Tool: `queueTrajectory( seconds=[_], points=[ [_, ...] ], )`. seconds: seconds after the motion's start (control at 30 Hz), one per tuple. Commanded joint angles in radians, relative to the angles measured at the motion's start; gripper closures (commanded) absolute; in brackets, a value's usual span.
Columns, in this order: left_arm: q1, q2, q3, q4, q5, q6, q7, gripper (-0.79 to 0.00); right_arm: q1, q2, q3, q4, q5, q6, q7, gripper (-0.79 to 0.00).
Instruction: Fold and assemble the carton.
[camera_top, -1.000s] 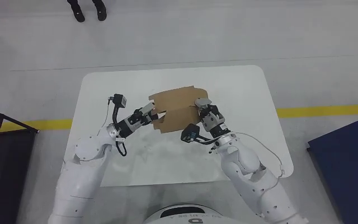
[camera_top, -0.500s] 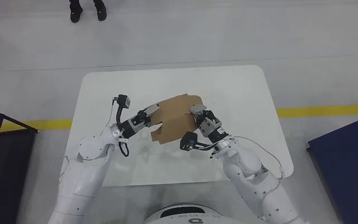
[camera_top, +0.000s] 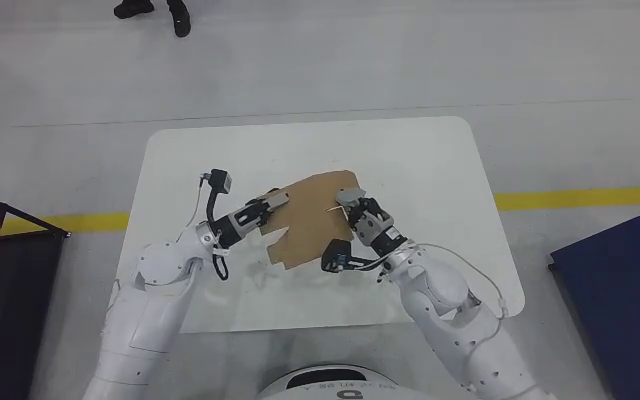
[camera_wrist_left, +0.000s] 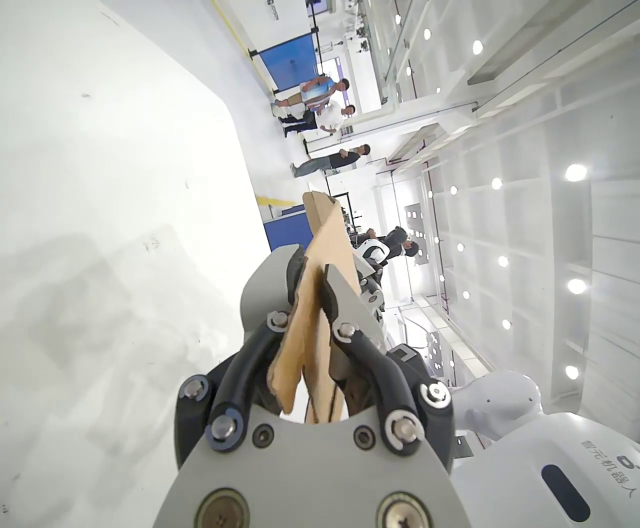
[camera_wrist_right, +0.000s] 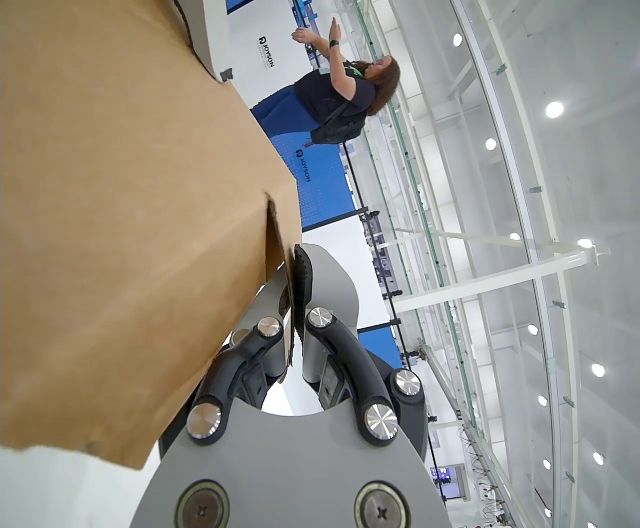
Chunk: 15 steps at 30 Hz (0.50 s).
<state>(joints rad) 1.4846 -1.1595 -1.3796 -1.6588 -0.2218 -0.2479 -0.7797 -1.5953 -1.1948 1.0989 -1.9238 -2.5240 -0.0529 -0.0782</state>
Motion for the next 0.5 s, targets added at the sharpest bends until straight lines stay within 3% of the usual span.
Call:
queueTrajectory(
  seconds=[0.0, 0.27, 0.47],
  points=[
    [0.001, 0.001, -0.005, -0.002, -0.008, 0.019, 0.017, 0.0, 0.002, -0.001, 0.003, -0.002, -0.001, 0.006, 0.014, -0.785],
    [-0.01, 0.0, -0.032, 0.018, -0.125, 0.102, 0.07, 0.0, -0.02, -0.007, 0.051, -0.033, 0.068, 0.084, 0.097, -0.785],
    [-0.032, -0.005, -0.033, 0.041, -0.197, 0.179, 0.129, 0.0, -0.071, -0.001, 0.048, -0.063, 0.028, 0.077, 0.045, -0.785]
  ],
)
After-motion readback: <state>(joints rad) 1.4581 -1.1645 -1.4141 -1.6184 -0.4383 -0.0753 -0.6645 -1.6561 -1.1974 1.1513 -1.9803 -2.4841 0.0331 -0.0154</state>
